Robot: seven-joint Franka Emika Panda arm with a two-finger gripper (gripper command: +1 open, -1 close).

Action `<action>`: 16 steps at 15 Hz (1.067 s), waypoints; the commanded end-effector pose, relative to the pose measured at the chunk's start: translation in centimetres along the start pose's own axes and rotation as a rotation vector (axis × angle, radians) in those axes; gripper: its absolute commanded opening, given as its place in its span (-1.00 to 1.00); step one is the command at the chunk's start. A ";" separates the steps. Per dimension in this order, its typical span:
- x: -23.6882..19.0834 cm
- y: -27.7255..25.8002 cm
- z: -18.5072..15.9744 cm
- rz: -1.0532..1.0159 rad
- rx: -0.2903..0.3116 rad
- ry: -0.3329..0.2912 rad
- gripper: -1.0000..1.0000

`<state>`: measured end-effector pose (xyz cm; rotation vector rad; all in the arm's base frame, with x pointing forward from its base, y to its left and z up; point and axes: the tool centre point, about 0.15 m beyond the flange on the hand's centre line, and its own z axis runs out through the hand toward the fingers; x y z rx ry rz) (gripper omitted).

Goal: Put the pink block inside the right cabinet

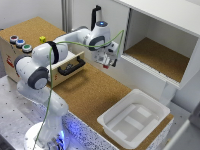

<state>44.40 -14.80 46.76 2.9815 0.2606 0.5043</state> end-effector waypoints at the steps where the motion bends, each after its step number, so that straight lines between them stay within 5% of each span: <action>1: 7.8 7.9 1.8 -0.003 0.079 -0.043 -1.00; 6: 14.6 11.1 4.2 -0.032 0.072 -0.035 -1.00; 16: 20.8 13.7 8.2 0.053 0.075 0.003 -1.00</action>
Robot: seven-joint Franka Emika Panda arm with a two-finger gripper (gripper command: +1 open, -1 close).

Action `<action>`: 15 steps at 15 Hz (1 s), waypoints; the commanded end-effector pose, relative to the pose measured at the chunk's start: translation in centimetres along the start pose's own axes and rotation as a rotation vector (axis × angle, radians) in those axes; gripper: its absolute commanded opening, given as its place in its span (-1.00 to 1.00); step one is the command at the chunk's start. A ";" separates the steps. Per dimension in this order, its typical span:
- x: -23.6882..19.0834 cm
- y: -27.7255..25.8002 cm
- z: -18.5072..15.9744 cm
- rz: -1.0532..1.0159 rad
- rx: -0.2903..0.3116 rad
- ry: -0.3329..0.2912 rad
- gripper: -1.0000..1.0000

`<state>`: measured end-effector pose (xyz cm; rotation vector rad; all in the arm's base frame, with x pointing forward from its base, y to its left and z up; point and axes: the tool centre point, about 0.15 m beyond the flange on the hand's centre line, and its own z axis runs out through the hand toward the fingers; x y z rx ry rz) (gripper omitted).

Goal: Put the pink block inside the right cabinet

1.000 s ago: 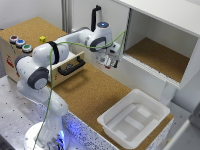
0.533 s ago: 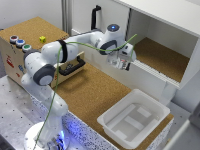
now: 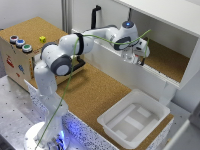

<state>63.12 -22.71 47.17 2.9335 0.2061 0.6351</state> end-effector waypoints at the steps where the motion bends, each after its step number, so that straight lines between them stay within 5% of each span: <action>1: 4.9 2.9 2.3 0.033 0.114 -0.077 -1.00; 11: 7.7 3.1 3.4 0.138 0.152 -0.023 -1.00; 12: 7.6 2.7 3.3 0.133 0.150 -0.029 1.00; 15: 7.2 2.0 2.8 0.135 0.148 -0.017 1.00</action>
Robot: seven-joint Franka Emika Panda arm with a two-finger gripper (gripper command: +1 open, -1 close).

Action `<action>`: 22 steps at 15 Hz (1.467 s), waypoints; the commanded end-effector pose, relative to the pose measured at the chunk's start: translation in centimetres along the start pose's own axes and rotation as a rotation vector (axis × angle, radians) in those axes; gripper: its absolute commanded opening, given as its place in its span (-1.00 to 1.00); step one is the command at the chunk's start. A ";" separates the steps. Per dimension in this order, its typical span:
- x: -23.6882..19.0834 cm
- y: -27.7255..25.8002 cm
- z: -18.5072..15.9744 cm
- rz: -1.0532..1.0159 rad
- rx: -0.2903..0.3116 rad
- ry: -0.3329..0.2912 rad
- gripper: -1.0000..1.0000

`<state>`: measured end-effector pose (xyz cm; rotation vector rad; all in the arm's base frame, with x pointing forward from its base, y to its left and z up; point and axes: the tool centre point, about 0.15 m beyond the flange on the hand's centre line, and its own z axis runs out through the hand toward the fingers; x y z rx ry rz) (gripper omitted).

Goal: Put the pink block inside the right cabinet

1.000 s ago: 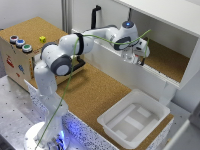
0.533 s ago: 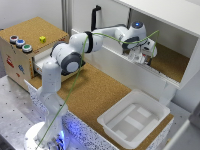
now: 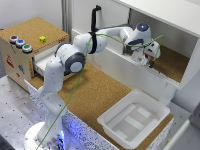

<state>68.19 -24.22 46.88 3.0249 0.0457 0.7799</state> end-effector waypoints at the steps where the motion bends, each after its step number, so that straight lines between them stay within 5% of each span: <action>1: 2.9 -0.5 0.3 0.007 0.053 -0.098 1.00; 12: -0.6 -2.6 -3.2 0.009 -0.029 0.051 1.00; 22: -7.9 -7.4 -9.9 -0.016 -0.059 0.023 1.00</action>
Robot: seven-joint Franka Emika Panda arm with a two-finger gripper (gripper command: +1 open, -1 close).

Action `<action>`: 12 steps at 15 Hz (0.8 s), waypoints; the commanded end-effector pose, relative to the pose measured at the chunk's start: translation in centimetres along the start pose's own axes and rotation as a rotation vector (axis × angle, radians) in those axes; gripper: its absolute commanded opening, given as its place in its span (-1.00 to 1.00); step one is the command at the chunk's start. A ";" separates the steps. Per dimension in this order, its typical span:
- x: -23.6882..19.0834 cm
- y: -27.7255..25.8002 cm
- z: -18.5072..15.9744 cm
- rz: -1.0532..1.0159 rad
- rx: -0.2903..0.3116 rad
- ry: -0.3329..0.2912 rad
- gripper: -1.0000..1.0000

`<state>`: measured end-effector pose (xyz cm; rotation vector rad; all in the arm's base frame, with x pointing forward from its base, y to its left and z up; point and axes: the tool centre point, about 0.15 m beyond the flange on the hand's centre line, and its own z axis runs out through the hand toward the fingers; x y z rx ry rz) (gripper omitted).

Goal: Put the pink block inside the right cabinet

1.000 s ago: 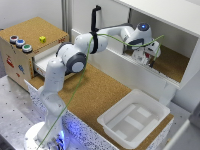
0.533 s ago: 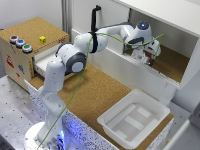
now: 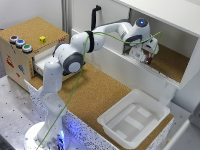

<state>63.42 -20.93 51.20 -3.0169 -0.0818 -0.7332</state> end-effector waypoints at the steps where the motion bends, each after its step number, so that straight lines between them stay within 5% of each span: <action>1: -6.9 -5.3 -3.8 -0.009 -0.125 0.032 1.00; 8: -14.7 -10.2 -5.2 -0.001 -0.148 -0.132 1.00; 12: -18.1 -12.9 -4.6 -0.093 -0.065 -0.210 1.00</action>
